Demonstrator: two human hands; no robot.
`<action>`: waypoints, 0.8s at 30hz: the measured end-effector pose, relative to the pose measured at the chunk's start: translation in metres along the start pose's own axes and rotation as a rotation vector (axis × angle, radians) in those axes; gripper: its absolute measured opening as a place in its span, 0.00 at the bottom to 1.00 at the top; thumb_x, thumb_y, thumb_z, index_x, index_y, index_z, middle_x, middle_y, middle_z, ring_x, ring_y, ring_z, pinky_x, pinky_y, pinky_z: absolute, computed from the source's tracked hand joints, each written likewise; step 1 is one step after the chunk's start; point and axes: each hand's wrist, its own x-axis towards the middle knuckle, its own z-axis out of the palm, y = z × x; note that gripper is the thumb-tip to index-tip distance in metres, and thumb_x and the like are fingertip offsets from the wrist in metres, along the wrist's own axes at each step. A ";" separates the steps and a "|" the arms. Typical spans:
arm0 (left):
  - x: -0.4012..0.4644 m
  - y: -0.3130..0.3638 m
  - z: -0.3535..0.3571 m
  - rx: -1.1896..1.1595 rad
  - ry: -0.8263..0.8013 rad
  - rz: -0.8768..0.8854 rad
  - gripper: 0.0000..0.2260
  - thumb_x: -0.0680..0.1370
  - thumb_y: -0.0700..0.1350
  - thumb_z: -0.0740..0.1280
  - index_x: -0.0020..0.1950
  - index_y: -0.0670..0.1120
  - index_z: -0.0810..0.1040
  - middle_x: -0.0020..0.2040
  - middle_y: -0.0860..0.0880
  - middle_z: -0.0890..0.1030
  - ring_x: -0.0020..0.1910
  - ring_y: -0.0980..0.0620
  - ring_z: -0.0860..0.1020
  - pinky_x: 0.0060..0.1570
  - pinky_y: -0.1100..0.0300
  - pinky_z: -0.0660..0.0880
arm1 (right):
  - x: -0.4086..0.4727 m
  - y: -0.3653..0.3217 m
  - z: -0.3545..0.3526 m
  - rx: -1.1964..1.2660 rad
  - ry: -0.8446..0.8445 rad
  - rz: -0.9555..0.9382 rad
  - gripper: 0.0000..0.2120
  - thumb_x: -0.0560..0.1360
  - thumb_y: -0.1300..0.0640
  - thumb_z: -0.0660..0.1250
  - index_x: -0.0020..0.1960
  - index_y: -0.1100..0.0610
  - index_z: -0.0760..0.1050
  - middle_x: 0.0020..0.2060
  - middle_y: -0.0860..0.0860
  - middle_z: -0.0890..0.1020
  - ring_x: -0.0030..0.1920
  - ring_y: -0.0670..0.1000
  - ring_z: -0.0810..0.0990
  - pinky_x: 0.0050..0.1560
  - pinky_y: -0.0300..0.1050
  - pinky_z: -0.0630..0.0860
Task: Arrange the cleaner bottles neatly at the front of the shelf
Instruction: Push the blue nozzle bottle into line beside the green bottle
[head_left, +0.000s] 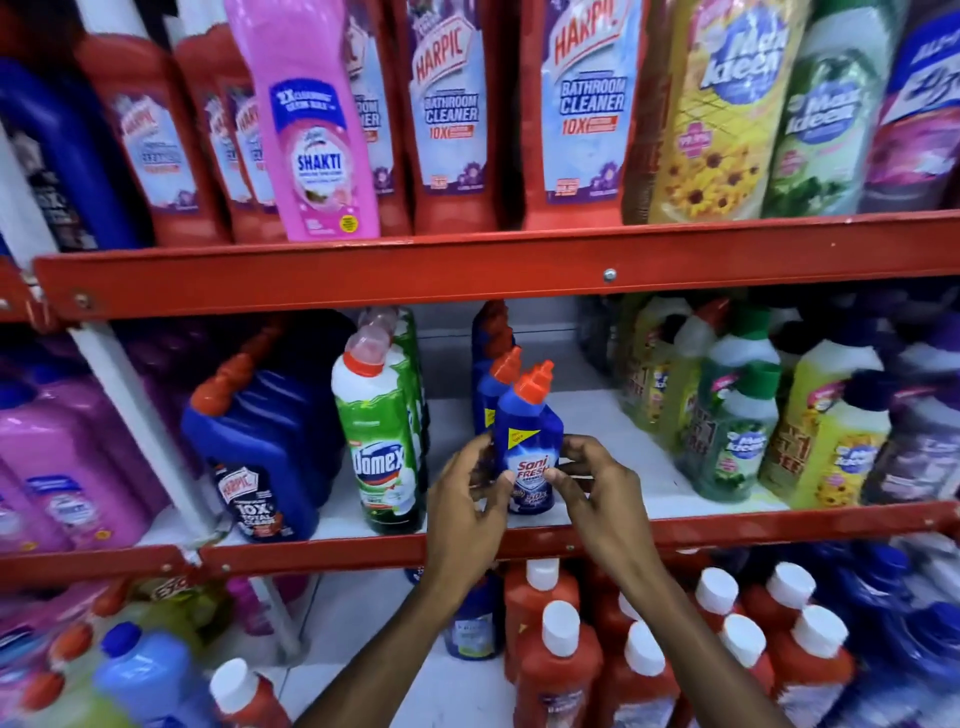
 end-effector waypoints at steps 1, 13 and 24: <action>0.000 -0.002 -0.003 0.004 -0.001 -0.002 0.18 0.79 0.42 0.70 0.69 0.48 0.76 0.61 0.50 0.84 0.55 0.62 0.83 0.50 0.69 0.81 | 0.000 0.000 0.004 -0.004 -0.006 0.000 0.13 0.76 0.63 0.70 0.58 0.52 0.77 0.48 0.42 0.85 0.47 0.36 0.83 0.44 0.25 0.75; 0.000 -0.023 -0.009 0.030 -0.038 -0.053 0.17 0.80 0.46 0.69 0.69 0.47 0.75 0.63 0.48 0.83 0.58 0.56 0.83 0.50 0.64 0.84 | 0.000 0.010 0.021 -0.057 -0.040 0.030 0.13 0.76 0.59 0.70 0.59 0.49 0.76 0.49 0.43 0.84 0.47 0.31 0.81 0.42 0.22 0.74; -0.004 -0.013 0.003 -0.299 0.000 -0.321 0.23 0.85 0.50 0.56 0.81 0.54 0.58 0.76 0.61 0.62 0.73 0.69 0.64 0.52 0.85 0.67 | 0.005 0.017 0.035 0.450 -0.080 0.305 0.30 0.78 0.33 0.52 0.77 0.41 0.58 0.77 0.42 0.63 0.75 0.44 0.65 0.70 0.40 0.67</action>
